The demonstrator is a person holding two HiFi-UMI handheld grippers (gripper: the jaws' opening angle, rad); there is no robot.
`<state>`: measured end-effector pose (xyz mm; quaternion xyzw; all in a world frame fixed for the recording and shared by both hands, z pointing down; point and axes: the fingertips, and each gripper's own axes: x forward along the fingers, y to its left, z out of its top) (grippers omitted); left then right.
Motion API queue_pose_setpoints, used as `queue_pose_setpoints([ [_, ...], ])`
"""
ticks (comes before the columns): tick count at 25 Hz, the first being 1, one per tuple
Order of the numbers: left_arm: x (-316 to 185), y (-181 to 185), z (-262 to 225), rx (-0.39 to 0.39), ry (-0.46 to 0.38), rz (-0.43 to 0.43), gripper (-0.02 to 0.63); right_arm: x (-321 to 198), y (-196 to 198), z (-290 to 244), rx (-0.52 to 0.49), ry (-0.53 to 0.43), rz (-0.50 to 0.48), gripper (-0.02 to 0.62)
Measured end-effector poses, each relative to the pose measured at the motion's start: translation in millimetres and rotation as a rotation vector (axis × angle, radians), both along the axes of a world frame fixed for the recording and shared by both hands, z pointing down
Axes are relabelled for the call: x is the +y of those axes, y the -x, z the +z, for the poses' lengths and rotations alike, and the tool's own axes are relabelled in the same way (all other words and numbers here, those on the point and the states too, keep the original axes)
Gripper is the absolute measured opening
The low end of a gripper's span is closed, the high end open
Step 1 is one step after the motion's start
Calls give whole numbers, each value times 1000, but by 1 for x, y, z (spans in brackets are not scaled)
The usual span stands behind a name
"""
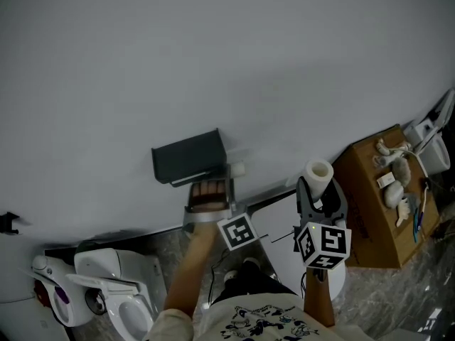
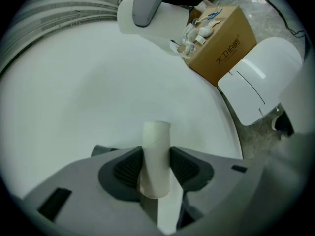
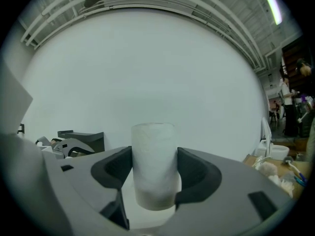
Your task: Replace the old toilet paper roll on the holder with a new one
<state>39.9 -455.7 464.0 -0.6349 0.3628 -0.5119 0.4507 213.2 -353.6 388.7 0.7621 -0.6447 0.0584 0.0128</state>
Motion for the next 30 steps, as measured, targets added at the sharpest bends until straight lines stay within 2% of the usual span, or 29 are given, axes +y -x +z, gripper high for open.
queue_pose_setpoints([
  [5,6,-43,-5,21,3,82,181,16,-30,1,2,6,68,293],
  [7,14,-57,-5,77,51,113,181,23,-40,1,3,7,91,293],
  [10,24,-71,-18,219,100,144,181,30,-50,0,5,4,116,293],
  [15,37,-75,-45,540,196,193,181,33,-52,-2,4,0,126,293],
  [20,48,-54,-86,894,296,237,181,30,-39,-7,3,-10,103,293],
  [23,53,-29,-119,1136,332,270,181,24,-25,-8,-1,-14,77,293],
  [26,57,9,-144,1450,346,273,181,19,-9,-9,-8,-19,49,293],
  [27,58,23,-147,1532,346,265,181,17,-3,-9,-11,-20,38,293],
  [28,57,36,-147,1591,345,249,181,15,2,-9,-13,-21,27,293],
  [30,56,59,-145,1661,341,205,181,12,14,-10,-15,-22,3,293],
])
